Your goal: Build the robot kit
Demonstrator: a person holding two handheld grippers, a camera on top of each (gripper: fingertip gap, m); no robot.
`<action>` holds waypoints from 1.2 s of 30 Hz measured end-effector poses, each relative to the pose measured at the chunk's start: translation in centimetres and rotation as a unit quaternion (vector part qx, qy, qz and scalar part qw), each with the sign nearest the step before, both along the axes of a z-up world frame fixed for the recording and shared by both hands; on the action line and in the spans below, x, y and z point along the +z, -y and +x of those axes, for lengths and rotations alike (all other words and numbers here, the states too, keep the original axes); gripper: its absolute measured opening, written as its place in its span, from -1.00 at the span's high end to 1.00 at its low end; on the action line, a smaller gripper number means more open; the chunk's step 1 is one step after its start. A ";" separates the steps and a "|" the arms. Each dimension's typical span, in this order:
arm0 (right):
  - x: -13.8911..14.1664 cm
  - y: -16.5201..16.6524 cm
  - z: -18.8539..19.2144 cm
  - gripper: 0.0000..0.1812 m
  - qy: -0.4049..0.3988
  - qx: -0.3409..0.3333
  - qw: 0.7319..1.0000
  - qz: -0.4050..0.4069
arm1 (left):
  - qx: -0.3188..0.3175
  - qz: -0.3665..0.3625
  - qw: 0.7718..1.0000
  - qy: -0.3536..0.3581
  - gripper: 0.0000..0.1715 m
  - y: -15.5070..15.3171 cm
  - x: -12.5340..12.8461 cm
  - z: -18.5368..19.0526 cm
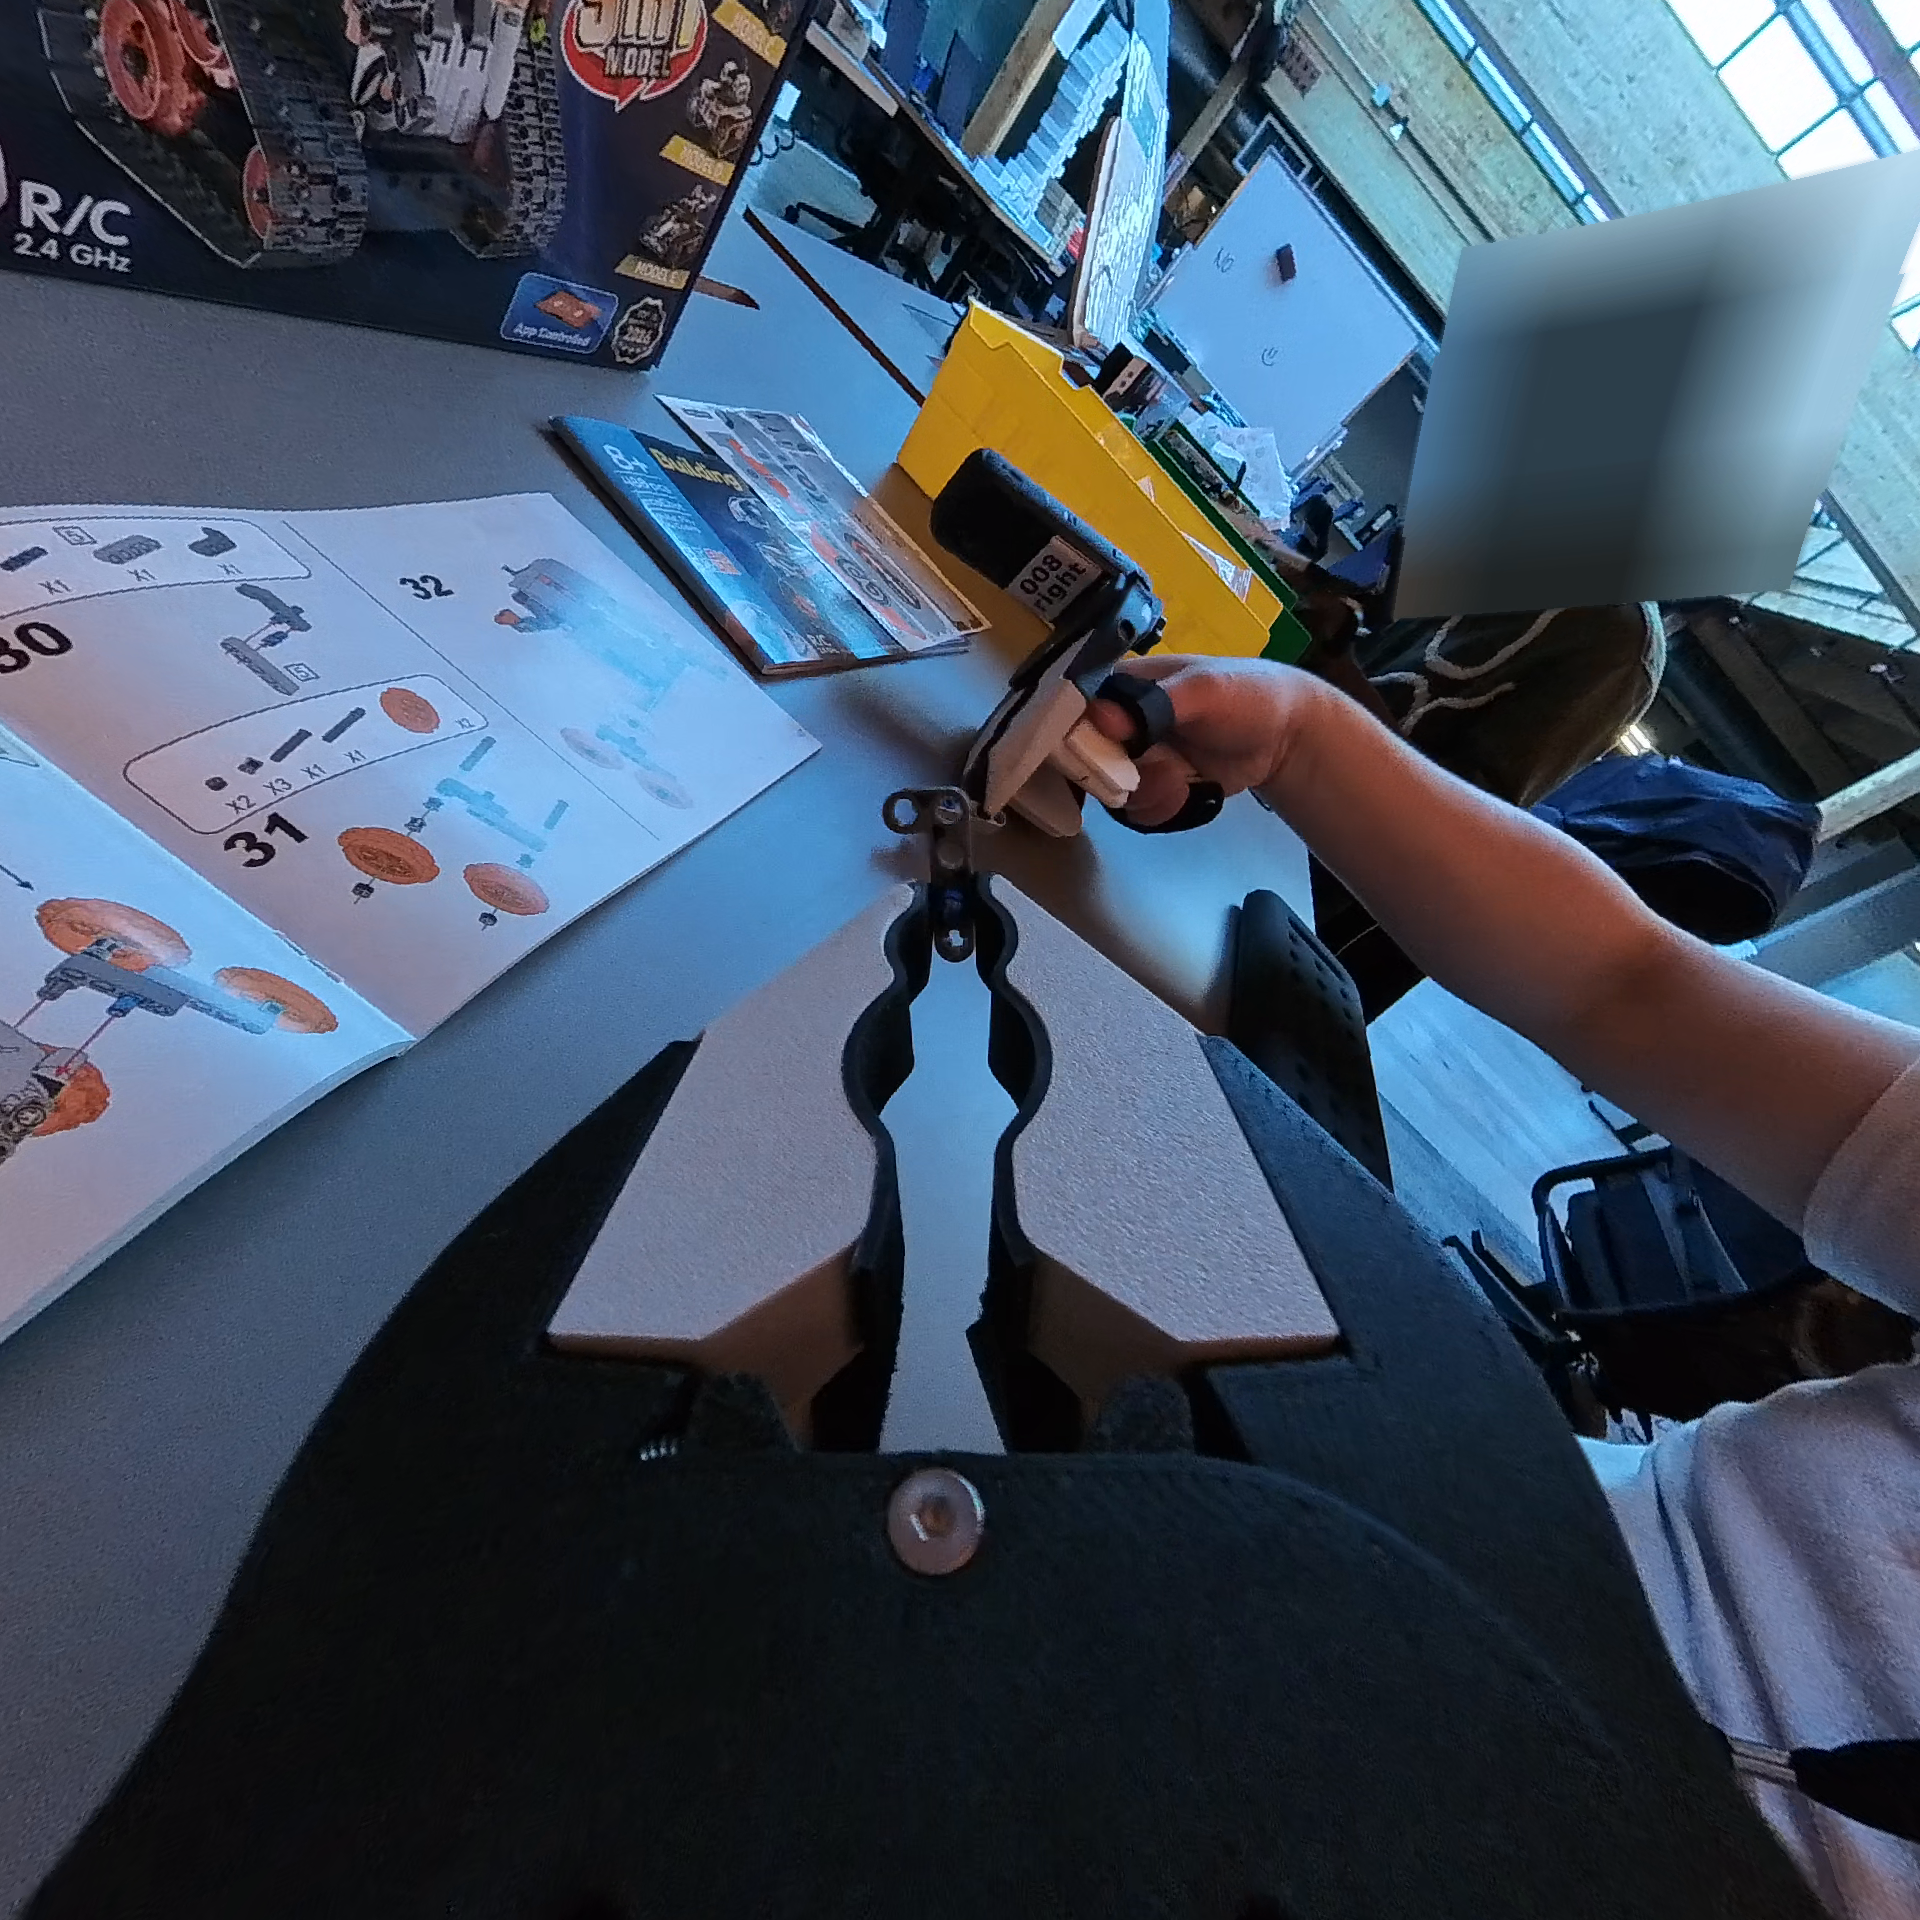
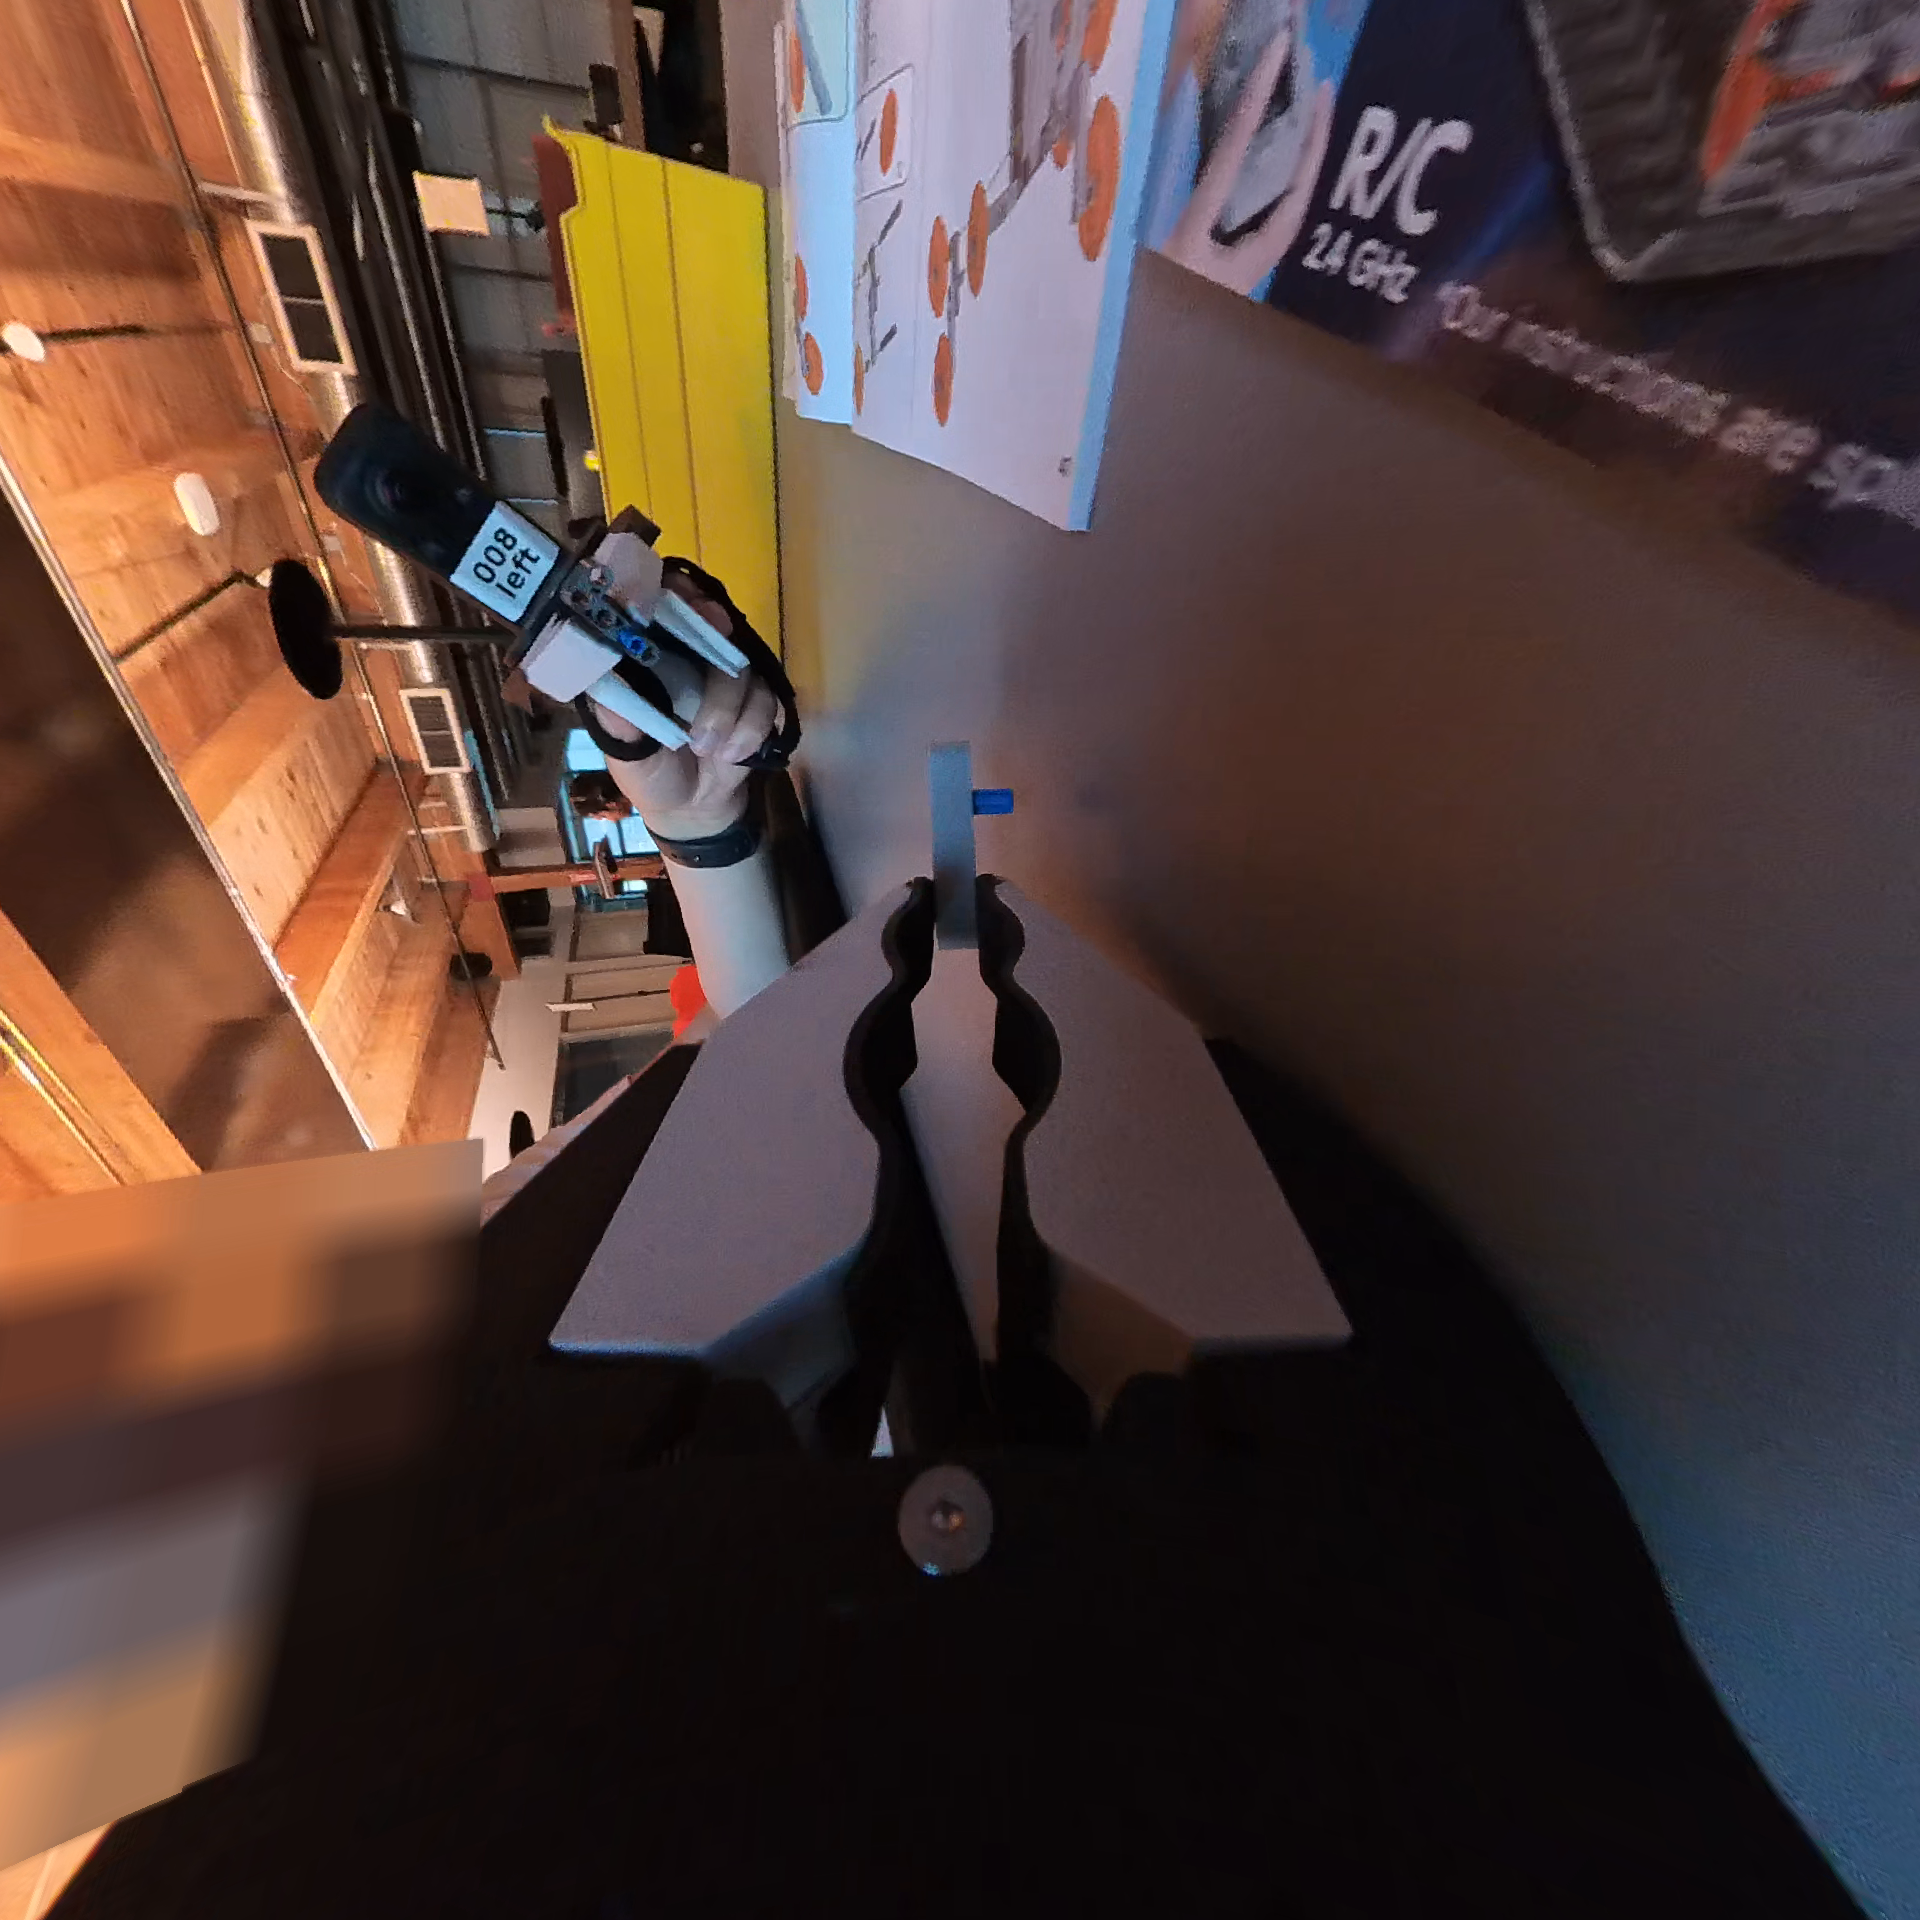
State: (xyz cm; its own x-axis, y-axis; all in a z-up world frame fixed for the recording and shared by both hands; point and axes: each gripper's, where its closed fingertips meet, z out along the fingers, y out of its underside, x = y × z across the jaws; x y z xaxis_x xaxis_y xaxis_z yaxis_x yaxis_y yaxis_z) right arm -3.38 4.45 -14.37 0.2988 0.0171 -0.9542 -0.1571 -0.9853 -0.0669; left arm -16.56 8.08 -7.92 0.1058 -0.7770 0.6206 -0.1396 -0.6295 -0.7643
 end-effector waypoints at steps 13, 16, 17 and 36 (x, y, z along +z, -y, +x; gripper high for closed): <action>-0.9 0.5 1.7 0.90 0.028 0.009 0.994 -0.107 | -0.004 0.002 1.000 -0.003 0.95 0.2 -0.1 0.1; -0.9 0.6 1.8 0.89 0.038 0.016 0.992 -0.115 | -0.006 0.002 1.000 -0.001 0.95 0.3 0.1 0.1; -1.0 0.5 1.9 0.89 0.042 0.017 0.992 -0.115 | -0.008 0.003 1.000 0.001 0.95 0.3 0.2 0.1; -1.4 0.5 3.1 0.87 0.141 0.024 0.981 -0.131 | -0.008 0.004 0.999 0.031 0.95 0.5 1.6 -0.2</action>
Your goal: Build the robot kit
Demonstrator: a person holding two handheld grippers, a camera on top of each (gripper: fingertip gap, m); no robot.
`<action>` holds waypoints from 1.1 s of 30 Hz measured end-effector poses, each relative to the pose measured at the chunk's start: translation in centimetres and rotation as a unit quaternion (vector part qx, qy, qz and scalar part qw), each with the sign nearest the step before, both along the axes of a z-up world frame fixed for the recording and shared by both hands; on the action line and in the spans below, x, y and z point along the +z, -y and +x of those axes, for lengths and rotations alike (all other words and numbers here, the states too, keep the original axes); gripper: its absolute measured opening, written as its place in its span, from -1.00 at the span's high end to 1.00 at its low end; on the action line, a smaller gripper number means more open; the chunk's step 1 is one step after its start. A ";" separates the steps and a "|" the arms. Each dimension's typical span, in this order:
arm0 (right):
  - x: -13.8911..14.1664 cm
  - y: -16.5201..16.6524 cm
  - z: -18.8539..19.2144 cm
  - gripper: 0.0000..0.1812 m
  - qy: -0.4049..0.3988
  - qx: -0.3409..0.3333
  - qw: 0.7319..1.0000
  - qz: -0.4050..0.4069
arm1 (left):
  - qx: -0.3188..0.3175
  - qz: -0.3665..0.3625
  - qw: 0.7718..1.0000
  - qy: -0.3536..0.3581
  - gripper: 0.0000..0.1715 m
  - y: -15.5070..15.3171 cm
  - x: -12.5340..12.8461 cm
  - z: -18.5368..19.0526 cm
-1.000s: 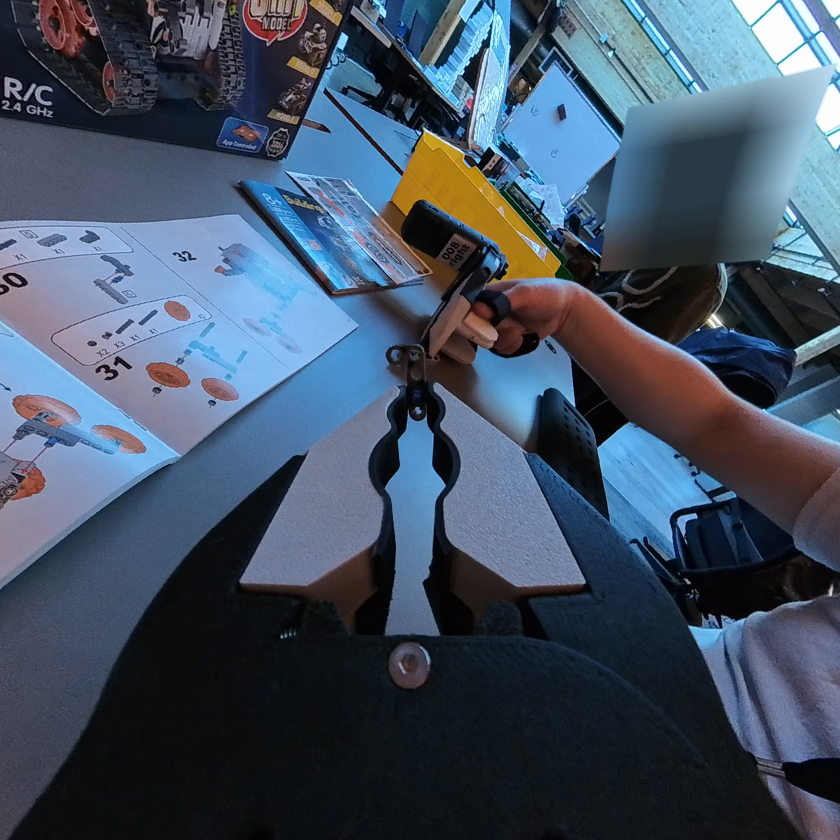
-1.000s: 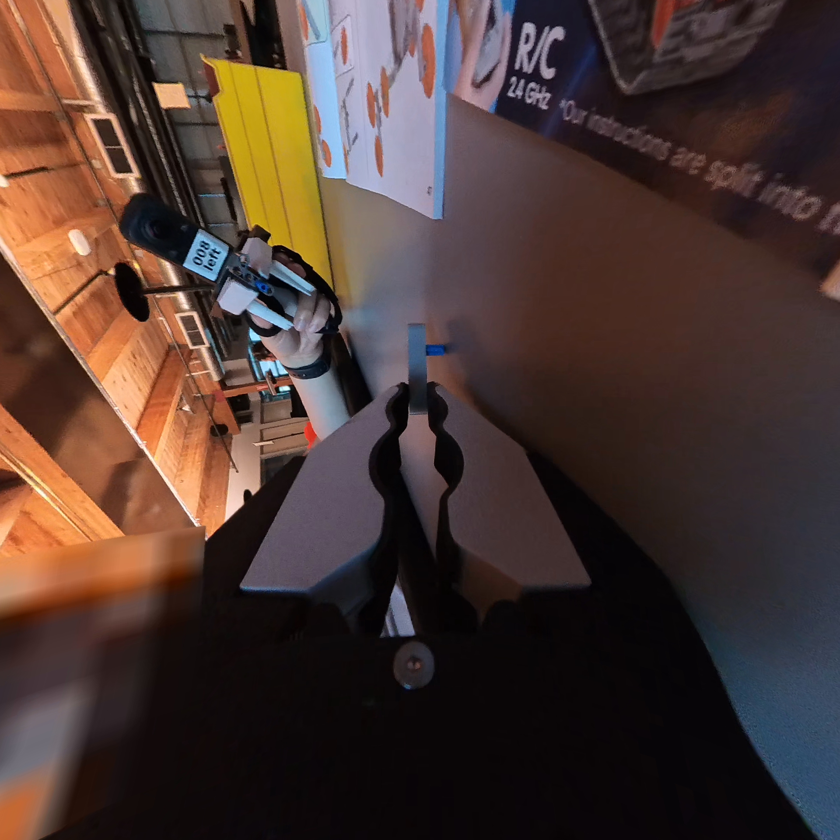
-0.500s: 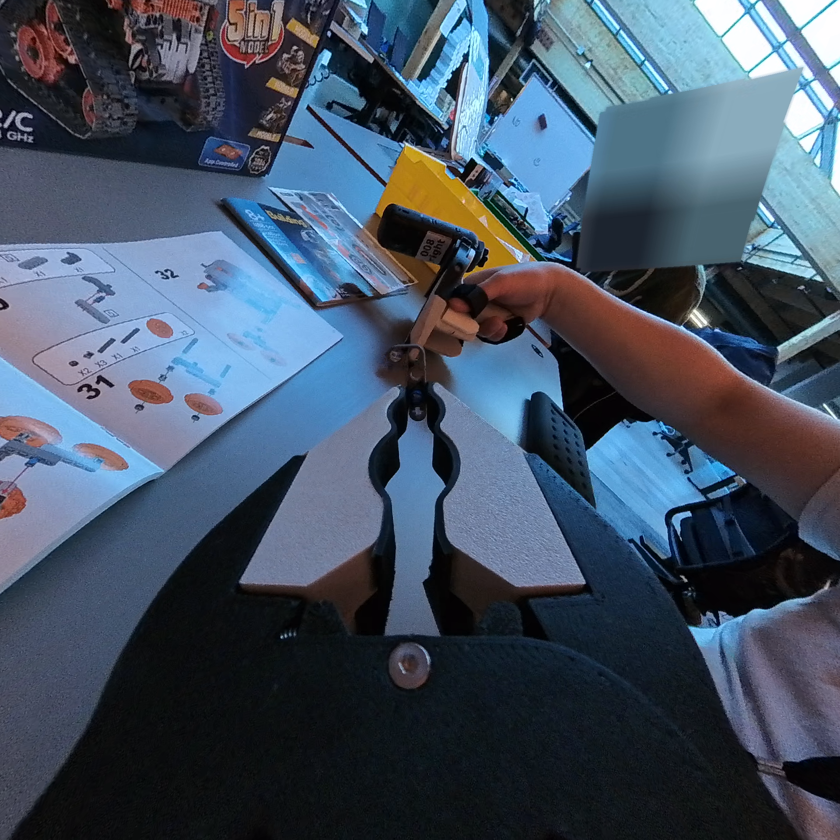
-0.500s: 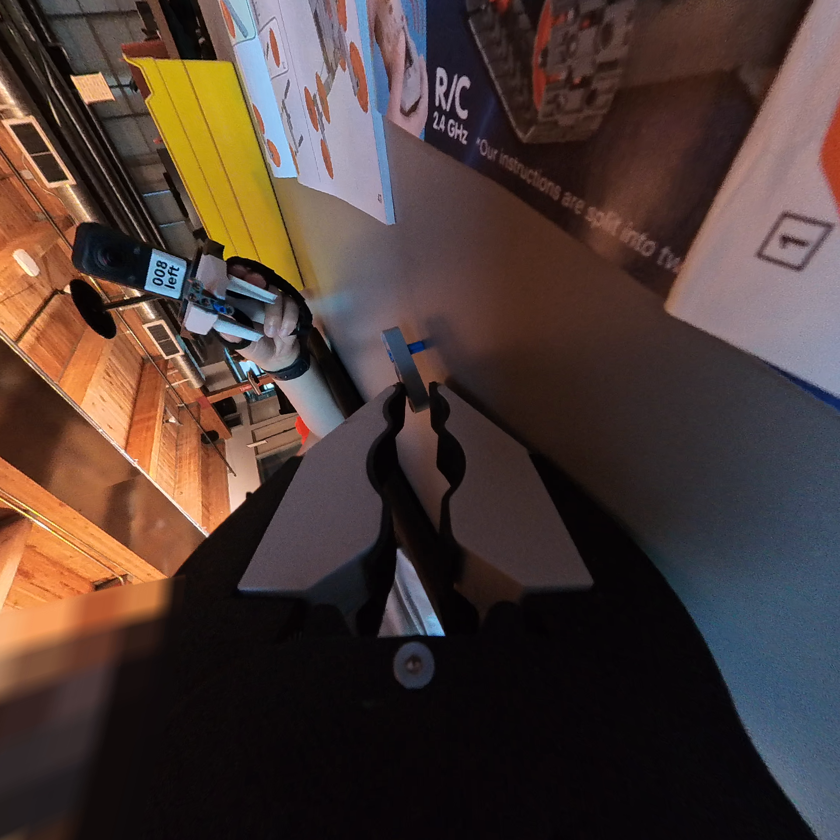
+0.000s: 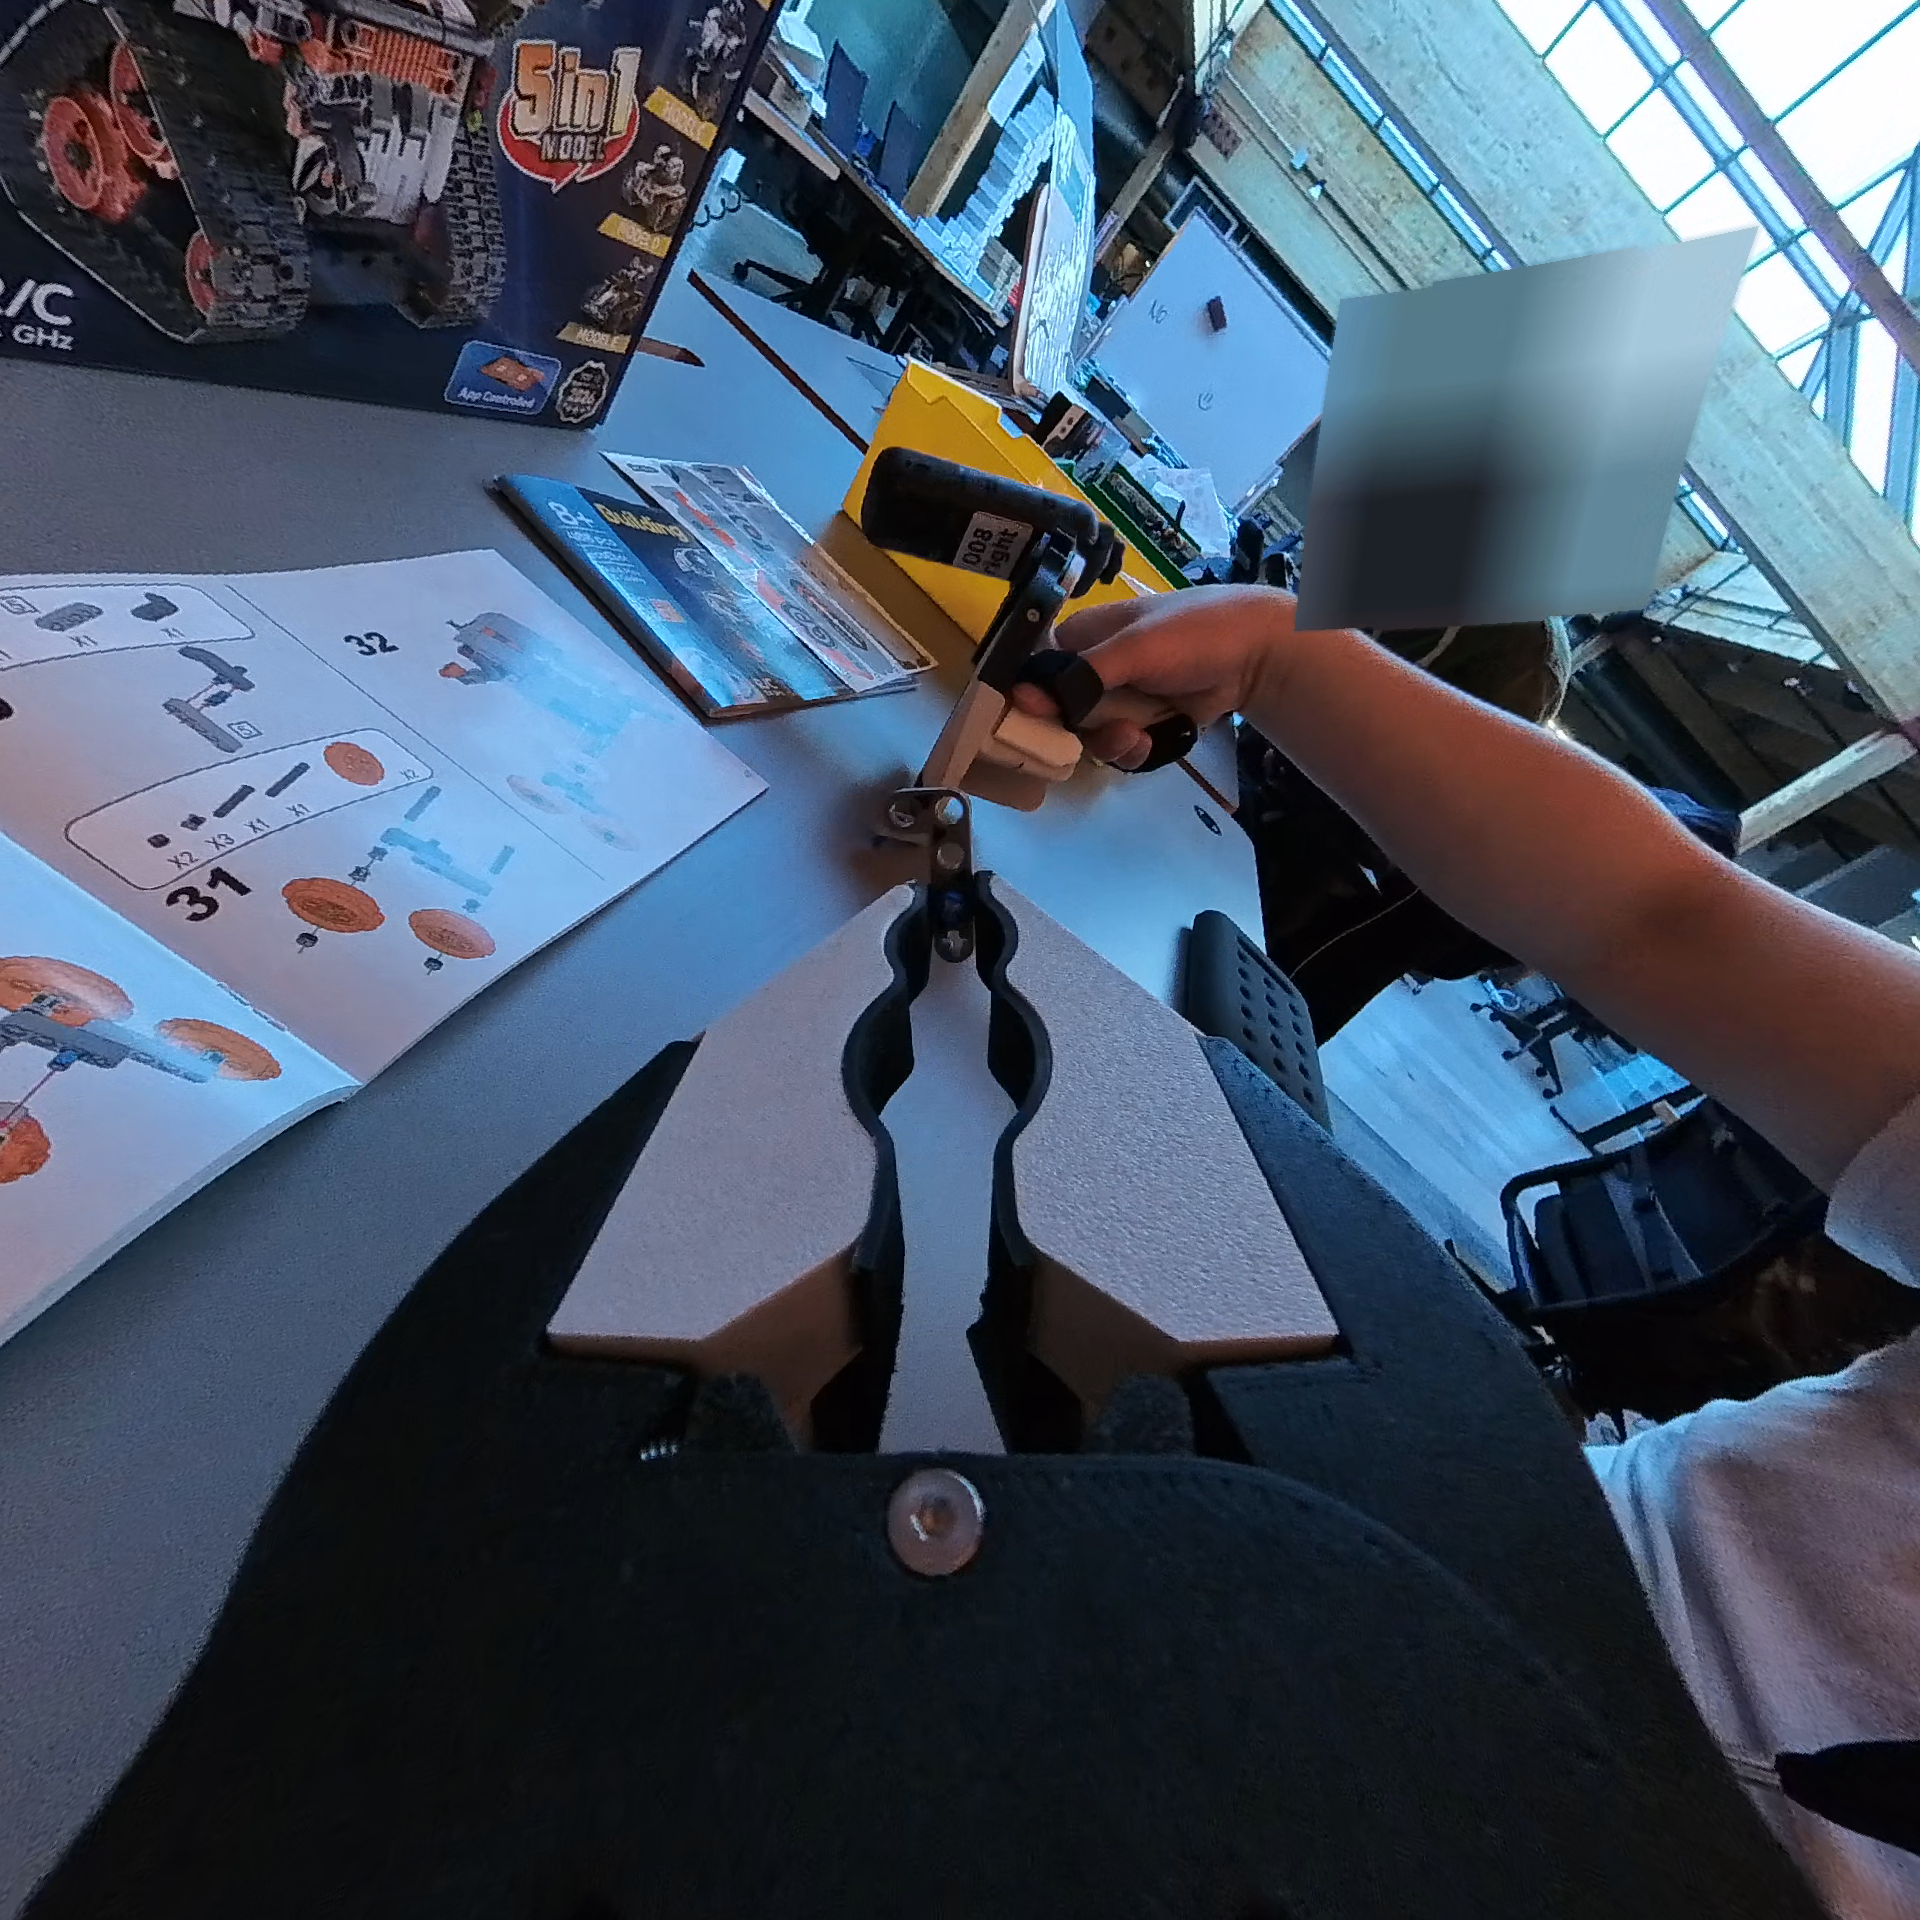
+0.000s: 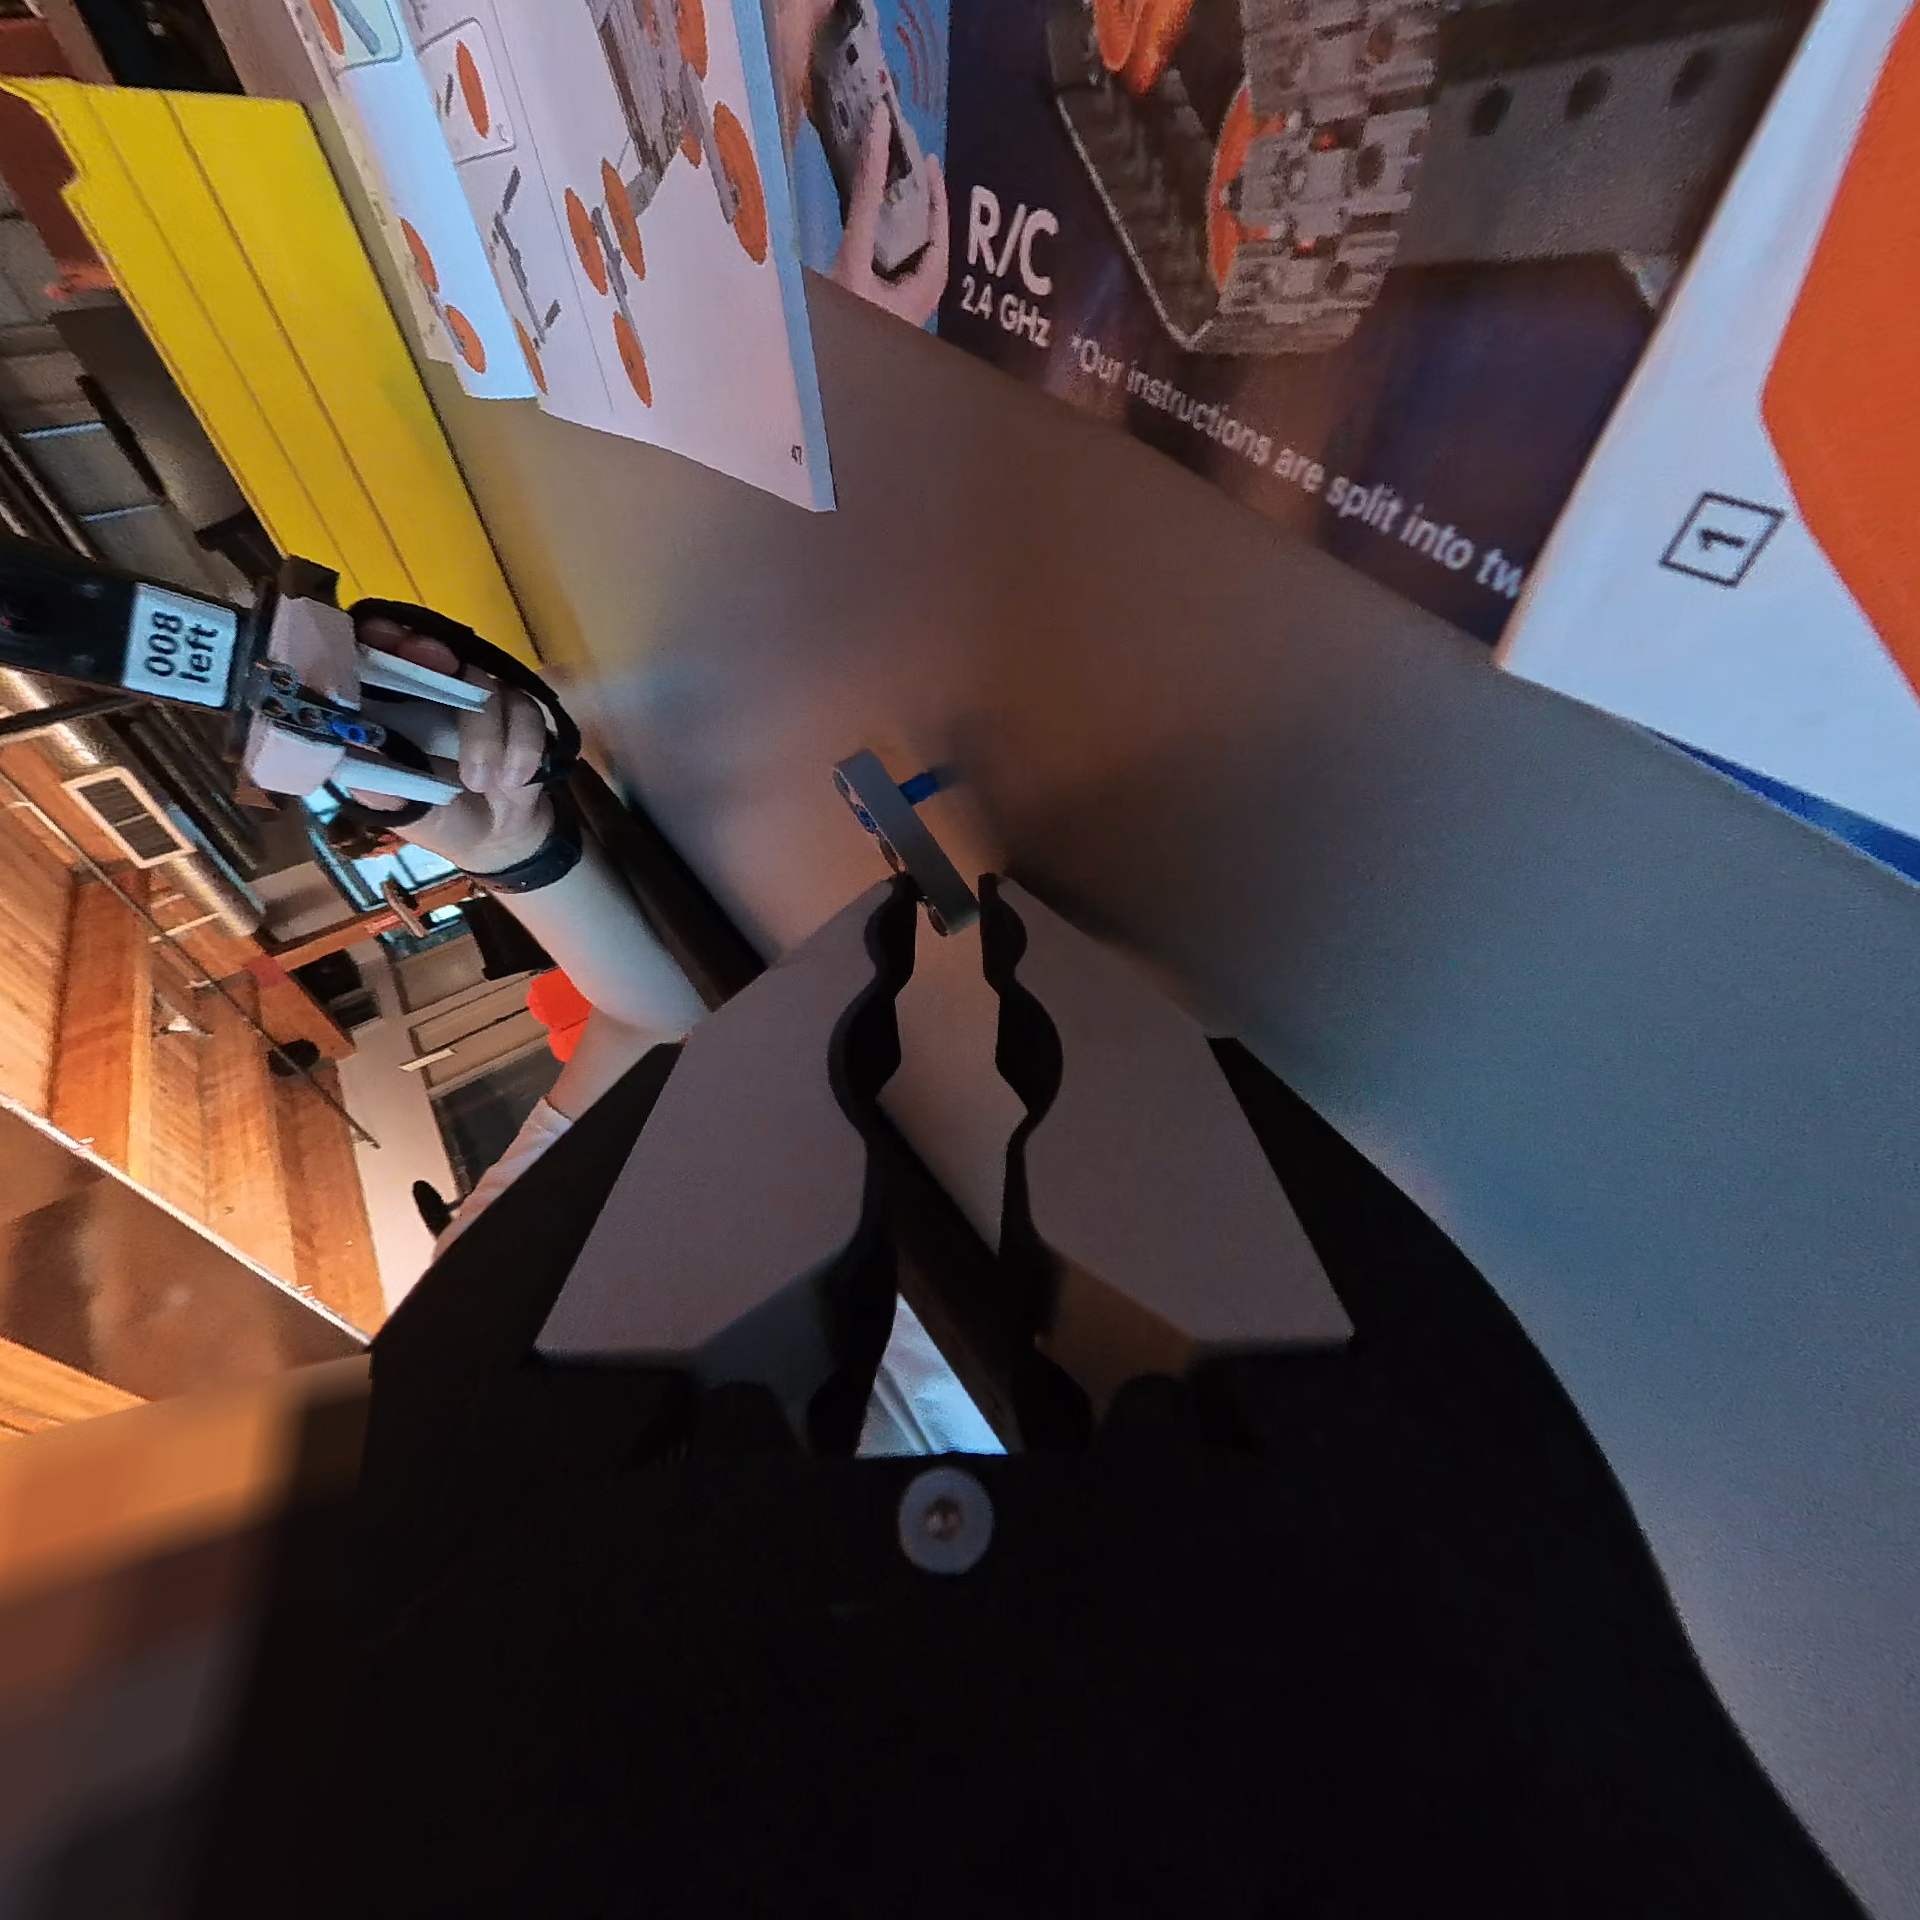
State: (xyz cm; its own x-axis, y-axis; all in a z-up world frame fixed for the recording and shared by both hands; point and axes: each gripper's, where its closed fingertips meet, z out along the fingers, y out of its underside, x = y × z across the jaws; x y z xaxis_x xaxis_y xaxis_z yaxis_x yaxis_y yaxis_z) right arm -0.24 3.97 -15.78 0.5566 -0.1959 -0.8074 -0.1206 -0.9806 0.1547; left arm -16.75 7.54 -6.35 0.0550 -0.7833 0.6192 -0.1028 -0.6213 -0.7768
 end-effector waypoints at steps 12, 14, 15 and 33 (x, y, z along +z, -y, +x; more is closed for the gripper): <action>0.0 -0.3 0.5 0.86 0.020 -0.005 1.000 -0.006 | 0.003 0.001 1.000 0.014 0.95 -0.1 0.7 -0.4; 0.0 -0.4 0.6 0.86 0.028 -0.003 1.000 0.001 | 0.004 0.002 1.000 0.016 0.96 -0.1 0.9 -0.4; 0.0 -0.4 0.6 0.86 0.032 -0.001 0.999 0.004 | 0.003 0.003 1.000 0.017 0.95 -0.1 1.0 -0.4; -0.2 -0.3 0.8 0.88 0.101 0.031 0.994 -0.007 | 0.002 0.004 1.000 0.022 0.95 0.0 1.2 -0.5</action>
